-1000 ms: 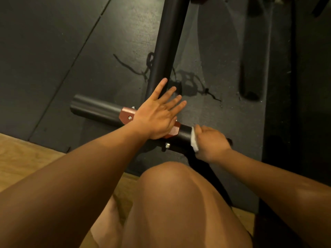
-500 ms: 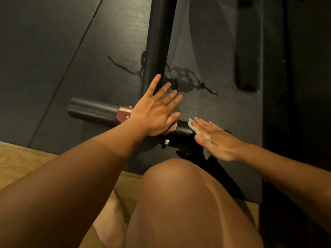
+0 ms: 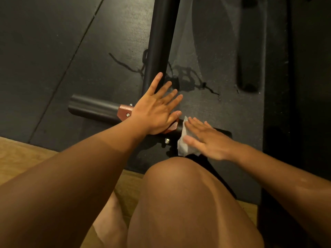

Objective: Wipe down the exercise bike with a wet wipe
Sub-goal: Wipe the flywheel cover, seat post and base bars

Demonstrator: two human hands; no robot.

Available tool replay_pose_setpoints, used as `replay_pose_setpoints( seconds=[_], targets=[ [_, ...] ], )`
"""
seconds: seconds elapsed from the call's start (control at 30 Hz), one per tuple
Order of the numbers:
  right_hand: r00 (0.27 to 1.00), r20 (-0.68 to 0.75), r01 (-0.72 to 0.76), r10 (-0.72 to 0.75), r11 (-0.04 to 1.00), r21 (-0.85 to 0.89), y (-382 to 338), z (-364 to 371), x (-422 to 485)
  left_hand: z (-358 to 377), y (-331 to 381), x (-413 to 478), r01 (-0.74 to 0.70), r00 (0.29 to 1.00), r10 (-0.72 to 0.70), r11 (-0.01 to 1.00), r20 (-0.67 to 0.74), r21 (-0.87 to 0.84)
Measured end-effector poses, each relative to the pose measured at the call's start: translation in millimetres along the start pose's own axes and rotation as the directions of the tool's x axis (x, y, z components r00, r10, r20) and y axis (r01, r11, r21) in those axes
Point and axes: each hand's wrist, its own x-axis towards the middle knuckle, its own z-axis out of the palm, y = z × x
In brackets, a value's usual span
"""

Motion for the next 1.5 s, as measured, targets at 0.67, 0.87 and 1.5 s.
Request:
replay_pose_setpoints(
  seconds=[0.67,0.87,1.5],
  targets=[
    [0.903,-0.349,-0.369,0.249,0.867,-0.336,57,29,-12,-2,-2,-1,-0.026,0.998,0.026,1.0,0.056,0.005],
    [0.955,-0.221,-0.258,0.198,0.922,-0.29,13,25,11,15,64,-17,-0.101,0.976,0.16,0.936,0.149,-0.338],
    [0.772,-0.636,0.087,-0.001,0.991,0.105,18,52,-29,15,79,-23,0.154,0.967,0.038,0.705,0.253,-0.692]
  ],
)
